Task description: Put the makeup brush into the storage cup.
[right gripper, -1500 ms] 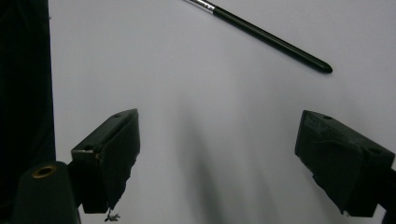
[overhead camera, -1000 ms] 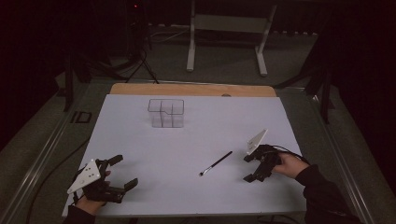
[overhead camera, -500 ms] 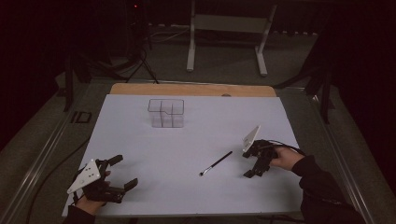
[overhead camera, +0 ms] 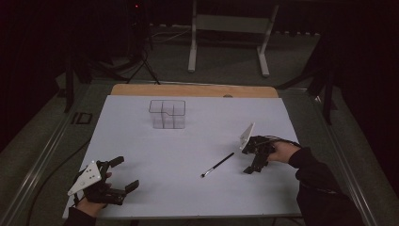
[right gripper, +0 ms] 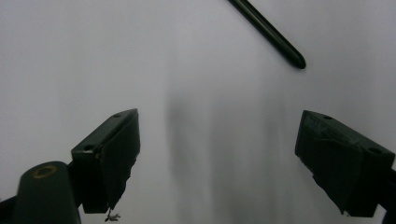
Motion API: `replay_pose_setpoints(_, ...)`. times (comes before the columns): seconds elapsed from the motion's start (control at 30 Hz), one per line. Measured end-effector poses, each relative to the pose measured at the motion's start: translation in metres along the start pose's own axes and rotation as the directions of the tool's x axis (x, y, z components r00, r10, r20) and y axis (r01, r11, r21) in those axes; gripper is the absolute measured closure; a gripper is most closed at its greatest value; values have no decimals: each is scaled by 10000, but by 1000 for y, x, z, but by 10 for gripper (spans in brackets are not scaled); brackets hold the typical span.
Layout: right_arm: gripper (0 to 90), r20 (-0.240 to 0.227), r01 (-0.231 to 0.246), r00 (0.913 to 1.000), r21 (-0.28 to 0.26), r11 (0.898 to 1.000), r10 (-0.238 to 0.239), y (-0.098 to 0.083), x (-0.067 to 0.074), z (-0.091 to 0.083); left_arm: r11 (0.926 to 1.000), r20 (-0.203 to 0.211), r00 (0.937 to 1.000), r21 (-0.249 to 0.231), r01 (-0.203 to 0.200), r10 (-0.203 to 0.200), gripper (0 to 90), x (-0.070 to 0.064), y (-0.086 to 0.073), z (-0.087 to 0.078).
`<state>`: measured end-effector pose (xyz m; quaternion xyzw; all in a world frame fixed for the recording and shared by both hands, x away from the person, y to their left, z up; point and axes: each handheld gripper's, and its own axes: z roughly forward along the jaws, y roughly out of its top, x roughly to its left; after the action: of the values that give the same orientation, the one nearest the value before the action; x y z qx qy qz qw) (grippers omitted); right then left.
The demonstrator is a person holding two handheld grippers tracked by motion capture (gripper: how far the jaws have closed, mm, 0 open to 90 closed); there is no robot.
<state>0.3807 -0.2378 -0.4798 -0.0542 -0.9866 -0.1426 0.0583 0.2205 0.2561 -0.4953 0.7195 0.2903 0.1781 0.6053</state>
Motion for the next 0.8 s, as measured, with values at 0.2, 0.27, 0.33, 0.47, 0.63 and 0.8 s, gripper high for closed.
replay_pose_setpoints(0.2, 159, 306, 462, 9984, 435, 9980, -476, 7, -5, -1, 10000, 19, 10000, -17, 13, -13, 11, 0, 0, 0)
replay_pose_setpoints(0.27, 162, 321, 892, 9953, 518, 9947, -909, 10, -7, -1, 10000, 22, 10000, -10, 6, -6, 11, 0, 0, 0)
replay_pose_setpoints(0.33, 197, 407, 1322, 9900, 645, 9891, -1350, 14, -11, -1, 10000, 42, 10000, -35, 33, -33, 11, 0, 0, 0)
replay_pose_setpoints(0.47, 216, 459, 1930, 9795, 692, 9788, -1964, 17, -14, -1, 10000, 51, 10000, -23, 26, -25, 11, 0, 0, -1)
replay_pose_setpoints(0.63, 216, 363, 2831, 9572, 909, 9548, -2872, 27, -14, 4, 10000, 66, 10000, -26, 46, -46, 11, 0, 0, -1)
replay_pose_setpoints(0.8, 267, 205, 3218, 9456, 874, 9428, -3246, 35, -18, 9, 9999, 84, 9999, -61, 94, -93, 11, 0, 0, -1)
